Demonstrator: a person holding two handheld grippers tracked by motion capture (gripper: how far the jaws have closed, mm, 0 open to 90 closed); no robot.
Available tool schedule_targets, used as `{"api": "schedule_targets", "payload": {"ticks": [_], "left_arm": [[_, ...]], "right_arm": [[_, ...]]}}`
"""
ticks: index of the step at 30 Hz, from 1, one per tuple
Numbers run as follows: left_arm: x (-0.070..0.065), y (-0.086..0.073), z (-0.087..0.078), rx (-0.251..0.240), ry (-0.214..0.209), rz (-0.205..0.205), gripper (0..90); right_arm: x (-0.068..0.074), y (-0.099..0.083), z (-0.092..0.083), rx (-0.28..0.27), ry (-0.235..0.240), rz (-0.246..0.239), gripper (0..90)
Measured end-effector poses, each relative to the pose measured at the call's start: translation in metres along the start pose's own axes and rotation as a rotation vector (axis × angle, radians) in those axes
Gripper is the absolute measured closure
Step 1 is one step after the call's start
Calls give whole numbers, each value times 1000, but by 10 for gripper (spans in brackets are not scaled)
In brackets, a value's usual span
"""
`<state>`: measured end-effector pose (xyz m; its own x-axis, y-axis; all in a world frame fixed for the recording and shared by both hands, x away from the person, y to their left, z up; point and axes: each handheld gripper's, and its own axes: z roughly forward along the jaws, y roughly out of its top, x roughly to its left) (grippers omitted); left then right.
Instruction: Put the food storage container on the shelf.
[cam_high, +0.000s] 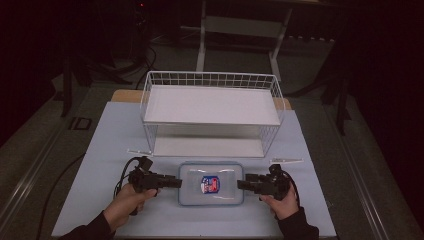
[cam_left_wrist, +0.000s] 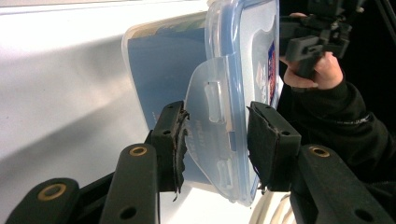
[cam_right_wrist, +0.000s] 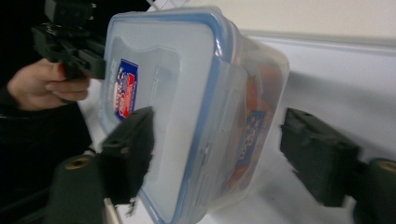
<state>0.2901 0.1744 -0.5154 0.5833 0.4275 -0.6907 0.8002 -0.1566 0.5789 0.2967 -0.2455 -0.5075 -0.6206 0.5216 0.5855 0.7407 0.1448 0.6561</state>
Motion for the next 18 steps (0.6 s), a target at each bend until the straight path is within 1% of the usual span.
{"api": "schedule_targets", "payload": {"ticks": [1,2,3,4,6,7,8,9,12,14,18], "left_arm": [[0,0,0,2,-1,1,575],[0,0,0,2,-2,2,576],[0,-1,-1,1,-5,0,577],[0,-1,-1,0,-5,0,578],[-1,-1,-1,-2,-4,4,579],[0,-2,-1,0,-4,8,579],[0,-2,-1,-1,-3,5,579],[0,-2,-1,-3,-3,-2,579],[-3,-3,-1,-13,12,-3,578],[-6,-5,-1,-21,29,2,577],[-14,-8,-1,-35,62,-5,577]], "right_arm": [[-1,0,1,7,0,7,321],[-2,-1,1,13,14,12,358],[-3,-1,1,15,22,16,371],[-3,-1,2,22,21,14,401],[-2,-1,3,43,37,16,429],[-2,-1,3,53,50,20,469],[-2,-1,3,57,59,21,475],[-2,-1,3,64,60,24,504],[-4,-3,2,62,72,60,522],[-2,-3,0,62,65,61,530],[3,-5,-2,61,51,68,538]]}}
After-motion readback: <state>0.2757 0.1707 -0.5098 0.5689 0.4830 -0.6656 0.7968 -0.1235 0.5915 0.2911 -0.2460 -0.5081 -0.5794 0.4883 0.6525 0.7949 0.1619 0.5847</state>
